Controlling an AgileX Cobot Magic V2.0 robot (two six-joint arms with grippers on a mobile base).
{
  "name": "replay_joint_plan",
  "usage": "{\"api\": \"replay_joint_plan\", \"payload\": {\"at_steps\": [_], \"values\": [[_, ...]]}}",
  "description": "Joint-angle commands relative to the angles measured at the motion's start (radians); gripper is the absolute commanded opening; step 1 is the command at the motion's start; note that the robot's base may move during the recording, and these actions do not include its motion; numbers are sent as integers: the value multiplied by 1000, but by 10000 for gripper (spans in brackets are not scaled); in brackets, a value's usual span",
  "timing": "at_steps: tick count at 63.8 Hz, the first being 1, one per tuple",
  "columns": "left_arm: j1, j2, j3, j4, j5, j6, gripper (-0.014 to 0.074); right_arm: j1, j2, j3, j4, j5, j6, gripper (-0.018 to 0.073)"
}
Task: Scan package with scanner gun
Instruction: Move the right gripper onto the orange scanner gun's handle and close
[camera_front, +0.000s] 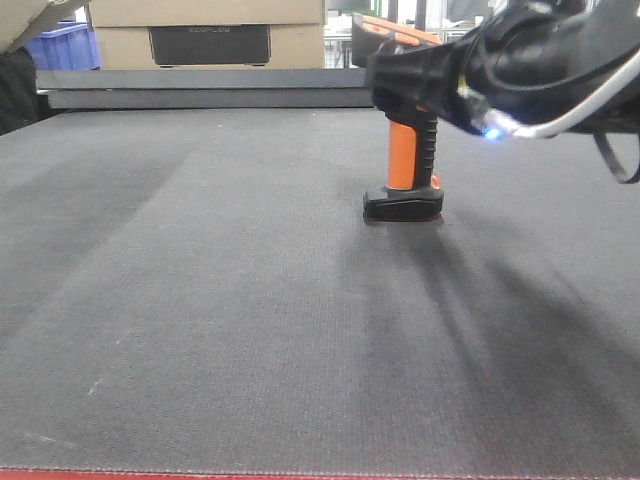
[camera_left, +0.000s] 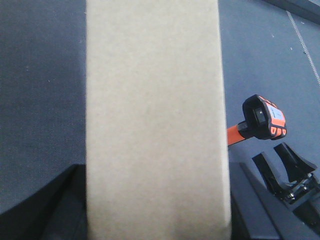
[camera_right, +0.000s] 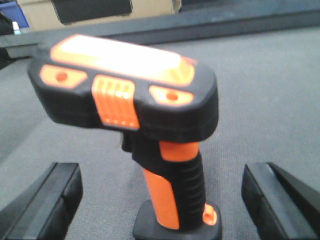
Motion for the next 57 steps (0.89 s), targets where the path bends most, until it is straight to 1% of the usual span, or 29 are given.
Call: {"api": "replay_joint_plan", "payload": {"at_steps": [1, 14, 21, 22, 23, 25, 34, 42, 50, 51, 57], "values": [[-5, -12, -1, -29, -14, -5, -111, 1, 14, -31, 7, -29, -10, 551], [-5, -12, 1, -29, -14, -5, -111, 1, 50, -86, 13, -29, -10, 551], [-5, -12, 1, -29, -14, -5, -111, 9, 101, -84, 99, -29, -10, 551], [-5, -12, 1, -29, -14, -5, -111, 9, 108, -84, 110, -144, -10, 551], [-5, -12, 1, -27, -14, -5, -111, 9, 117, -84, 115, -144, -10, 551], [-5, -12, 1, -27, -14, -5, -111, 9, 126, -84, 113, -132, -10, 551], [-5, -12, 1, -12, -14, -5, -111, 11, 129, -91, 31, -126, -10, 551], [-5, -12, 1, 6, -14, -5, -111, 11, 129, -122, 31, -126, -10, 551], [-5, -12, 1, 7, -14, -5, -111, 11, 141, -157, 33, -126, -10, 551], [-5, -12, 1, 6, -14, -5, -111, 10, 142, -160, 35, -92, -6, 551], [-5, -12, 1, 6, -14, -5, -111, 10, 152, -173, 38, -92, -6, 551]]}}
